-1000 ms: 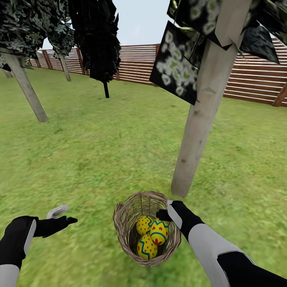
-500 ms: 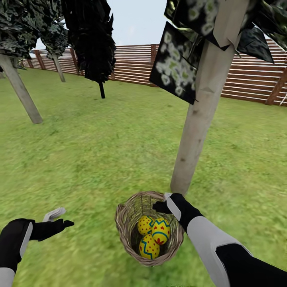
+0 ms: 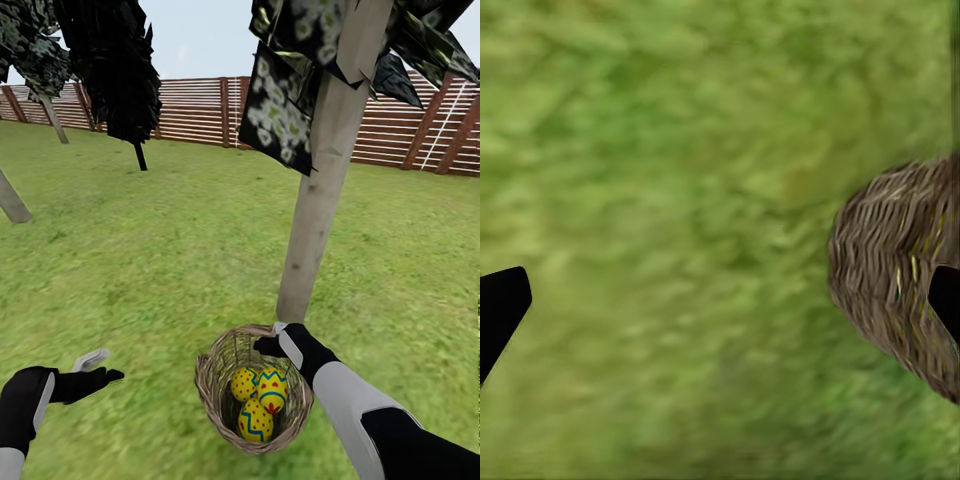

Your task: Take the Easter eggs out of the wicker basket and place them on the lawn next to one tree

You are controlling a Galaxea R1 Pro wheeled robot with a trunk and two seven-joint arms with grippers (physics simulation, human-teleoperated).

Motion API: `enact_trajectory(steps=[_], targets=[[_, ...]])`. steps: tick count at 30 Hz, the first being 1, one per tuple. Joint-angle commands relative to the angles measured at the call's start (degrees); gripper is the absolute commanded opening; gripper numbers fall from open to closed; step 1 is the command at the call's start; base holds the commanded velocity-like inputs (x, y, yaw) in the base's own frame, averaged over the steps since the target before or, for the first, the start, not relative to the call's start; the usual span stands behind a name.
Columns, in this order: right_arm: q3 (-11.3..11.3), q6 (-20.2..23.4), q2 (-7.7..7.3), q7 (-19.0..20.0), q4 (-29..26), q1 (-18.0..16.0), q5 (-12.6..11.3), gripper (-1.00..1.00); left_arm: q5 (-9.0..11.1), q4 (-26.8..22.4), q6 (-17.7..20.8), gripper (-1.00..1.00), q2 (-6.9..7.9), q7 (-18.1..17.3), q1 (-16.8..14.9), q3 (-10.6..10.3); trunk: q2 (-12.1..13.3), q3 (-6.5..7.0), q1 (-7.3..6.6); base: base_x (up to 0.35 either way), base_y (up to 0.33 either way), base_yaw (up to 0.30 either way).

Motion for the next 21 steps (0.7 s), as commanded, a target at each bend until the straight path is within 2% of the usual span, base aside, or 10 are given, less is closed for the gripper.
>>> enact_trajectory(steps=[1, 8, 14, 18, 21], targets=[[0.33, 0.18, 0.0, -0.65, 0.03, -0.04, -0.66, 1.0, -0.51, -0.03, 0.17, 1.0, -0.01, -0.5, -0.02, 0.13, -0.02, -0.02, 0.01, 0.151, 0.175, -0.253], [0.34, 0.11, 0.0, -1.35, 0.64, -0.04, -0.77, 1.0, -0.52, -0.11, 0.19, 1.0, -0.02, -0.45, -0.02, 0.18, -0.02, 0.03, 0.01, 0.032, 0.037, -0.058], [0.38, 0.28, 0.0, -6.5, 0.79, -0.16, -0.85, 1.0, -0.54, -0.12, 0.33, 1.0, -0.01, -0.42, -0.02, 0.22, -0.02, 0.03, 0.01, 0.001, 0.001, -0.002], [0.39, 0.39, 0.0, -7.47, 1.27, -0.21, -0.86, 1.0, -0.53, -0.12, 0.49, 1.0, -0.08, -0.42, -0.02, 0.16, -0.02, 0.03, 0.01, 0.0, 0.0, 0.0], [0.45, 1.69, 0.0, -7.49, 1.59, -0.29, -0.81, 1.0, -0.53, -0.12, 0.58, 1.0, -0.14, -0.42, -0.02, 0.13, -1.22, -0.51, 0.67, 0.0, 0.0, 0.0]])
